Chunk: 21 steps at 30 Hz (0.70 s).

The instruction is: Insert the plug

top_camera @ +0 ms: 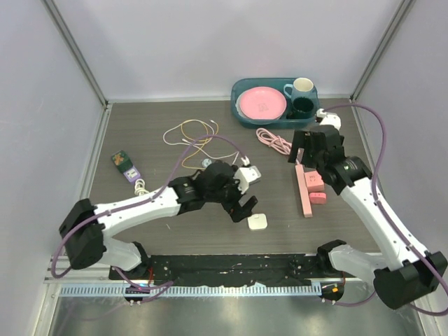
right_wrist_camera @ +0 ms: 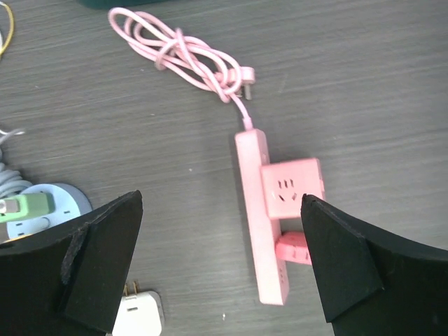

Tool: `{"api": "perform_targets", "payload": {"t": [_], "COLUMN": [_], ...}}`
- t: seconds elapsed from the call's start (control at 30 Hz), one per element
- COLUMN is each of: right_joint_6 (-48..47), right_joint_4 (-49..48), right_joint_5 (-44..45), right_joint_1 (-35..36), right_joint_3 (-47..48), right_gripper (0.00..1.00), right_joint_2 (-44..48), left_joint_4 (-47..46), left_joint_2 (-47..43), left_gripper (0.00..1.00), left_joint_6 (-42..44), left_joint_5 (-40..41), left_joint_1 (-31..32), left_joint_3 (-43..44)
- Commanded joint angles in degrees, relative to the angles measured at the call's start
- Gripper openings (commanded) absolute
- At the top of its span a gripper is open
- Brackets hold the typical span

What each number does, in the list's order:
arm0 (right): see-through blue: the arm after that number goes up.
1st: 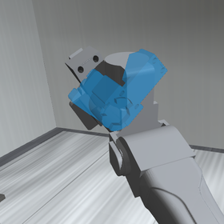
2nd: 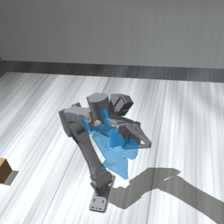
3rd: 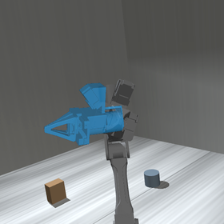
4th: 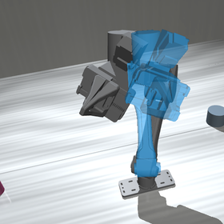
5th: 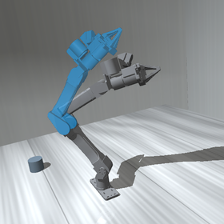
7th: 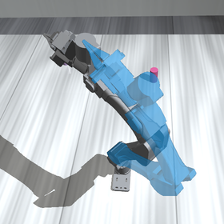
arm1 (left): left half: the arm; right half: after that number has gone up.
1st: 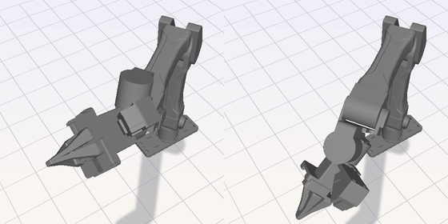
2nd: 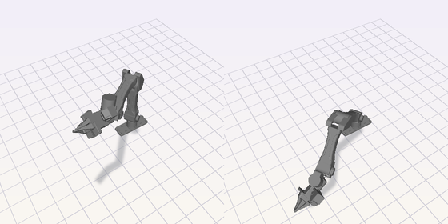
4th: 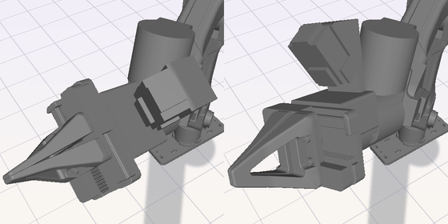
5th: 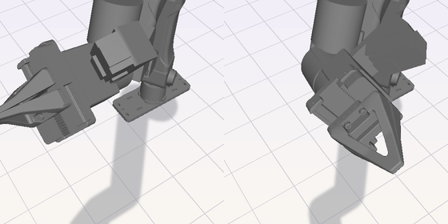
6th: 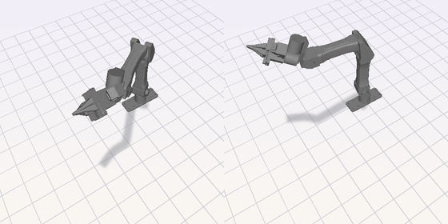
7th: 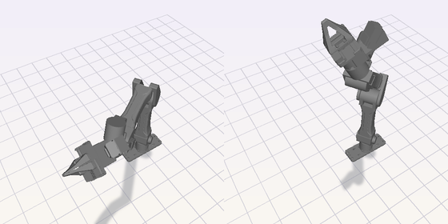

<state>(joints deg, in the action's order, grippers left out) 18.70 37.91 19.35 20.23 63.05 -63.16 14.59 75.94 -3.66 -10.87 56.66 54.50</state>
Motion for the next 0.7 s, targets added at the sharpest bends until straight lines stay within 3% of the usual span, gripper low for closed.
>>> {"api": "perform_targets", "payload": {"t": [0.0, 0.27, 0.67], "right_joint_6": [2.3, 3.54, -1.2], "right_joint_4": [1.2, 4.01, 3.57], "right_joint_5": [5.78, 12.37, 12.46], "right_joint_1": [-1.07, -2.47, -3.97], "right_joint_3": [-3.8, -8.73, -9.43], "right_gripper": [1.0, 1.0, 1.0], "right_joint_2": [6.02, 12.44, 9.89], "left_joint_4": [0.61, 6.85, 17.31], "left_joint_2": [8.58, 23.36, 38.57], "left_gripper": [1.0, 1.0, 0.96], "left_joint_6": [6.46, 12.01, 14.47], "left_joint_5": [-0.82, 4.19, 10.35], "left_joint_1": [3.71, 9.07, 11.63], "left_joint_3": [6.22, 17.12, 29.96]}}
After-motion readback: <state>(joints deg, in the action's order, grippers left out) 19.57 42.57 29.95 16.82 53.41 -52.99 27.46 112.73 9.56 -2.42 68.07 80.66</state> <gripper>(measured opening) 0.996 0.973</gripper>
